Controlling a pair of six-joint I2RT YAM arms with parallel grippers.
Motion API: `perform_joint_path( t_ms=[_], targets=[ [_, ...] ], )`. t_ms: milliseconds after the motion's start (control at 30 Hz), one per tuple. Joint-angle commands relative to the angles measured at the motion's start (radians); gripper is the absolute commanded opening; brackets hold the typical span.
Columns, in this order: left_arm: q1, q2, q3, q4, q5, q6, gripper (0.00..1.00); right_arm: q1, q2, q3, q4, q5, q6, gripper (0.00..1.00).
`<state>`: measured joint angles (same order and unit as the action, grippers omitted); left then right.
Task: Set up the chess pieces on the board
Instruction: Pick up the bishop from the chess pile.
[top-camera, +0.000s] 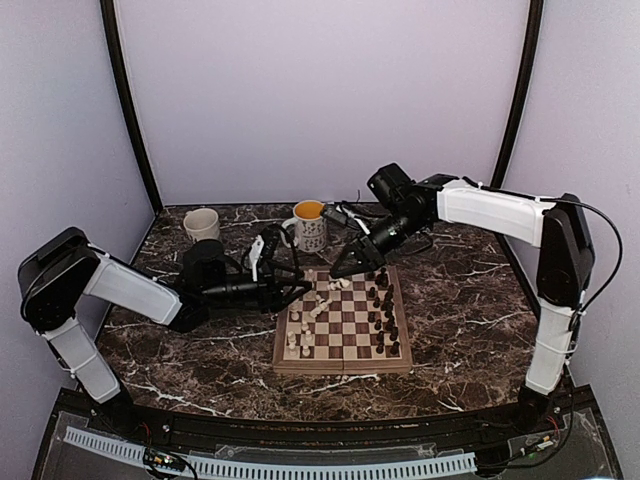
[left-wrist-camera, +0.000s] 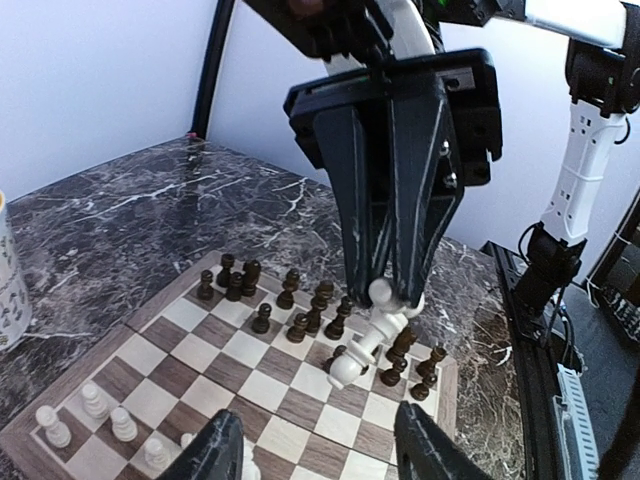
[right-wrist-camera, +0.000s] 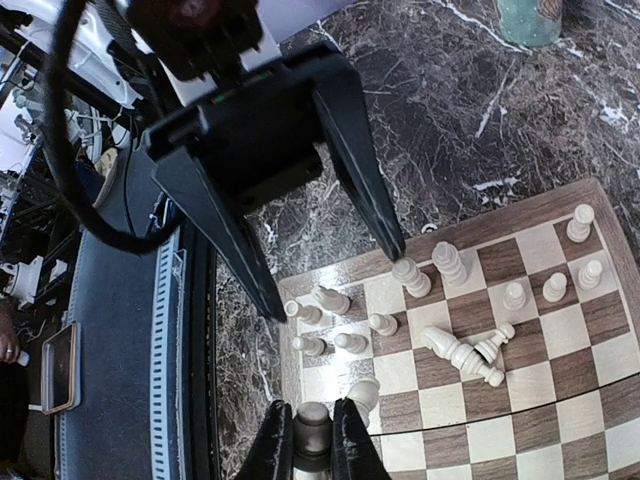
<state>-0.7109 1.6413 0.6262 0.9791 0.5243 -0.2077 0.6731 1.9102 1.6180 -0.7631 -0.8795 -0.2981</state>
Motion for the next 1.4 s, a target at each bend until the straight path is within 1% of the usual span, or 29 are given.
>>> perform_joint_path(
  t_ms=[0, 133, 400, 533, 667, 933, 1000, 1067, 1267, 1300, 1367],
  targets=[
    [-0.009, 0.063, 0.069, 0.122, 0.153, 0.02, 0.54, -0.003, -0.059, 0.042, -0.018, -0.06, -0.01, 0.08],
    [-0.035, 0.1, 0.126, 0.067, 0.191, 0.062, 0.54, -0.003, -0.068, 0.04, -0.019, -0.066, -0.012, 0.08],
    [-0.054, 0.134, 0.188, 0.005, 0.2, 0.13, 0.55, -0.003, -0.054, 0.051, -0.032, -0.096, -0.014, 0.09],
    [-0.068, 0.148, 0.226, -0.061, 0.209, 0.174, 0.52, -0.003, -0.05, 0.059, -0.039, -0.102, -0.018, 0.09],
    [-0.075, 0.156, 0.237, -0.088, 0.209, 0.192, 0.45, -0.003, -0.049, 0.055, -0.039, -0.099, -0.021, 0.09],
    [-0.075, 0.158, 0.247, -0.119, 0.209, 0.208, 0.22, -0.003, -0.053, 0.052, -0.036, -0.098, -0.021, 0.09],
    [-0.076, 0.156, 0.251, -0.128, 0.209, 0.208, 0.17, -0.003, -0.054, 0.05, -0.035, -0.098, -0.021, 0.09],
    [-0.075, 0.153, 0.255, -0.145, 0.238, 0.205, 0.13, -0.003, -0.057, 0.047, -0.032, -0.098, -0.022, 0.09],
    [-0.075, 0.112, 0.239, -0.214, 0.224, 0.178, 0.07, -0.006, -0.081, 0.026, 0.018, -0.057, -0.038, 0.08],
    [-0.075, 0.101, 0.235, -0.244, 0.19, 0.17, 0.06, -0.007, -0.096, 0.002, 0.055, -0.042, -0.033, 0.08],
    [-0.075, 0.07, 0.227, -0.317, 0.158, 0.156, 0.06, -0.009, -0.145, -0.081, 0.187, 0.006, -0.005, 0.08]
  ],
)
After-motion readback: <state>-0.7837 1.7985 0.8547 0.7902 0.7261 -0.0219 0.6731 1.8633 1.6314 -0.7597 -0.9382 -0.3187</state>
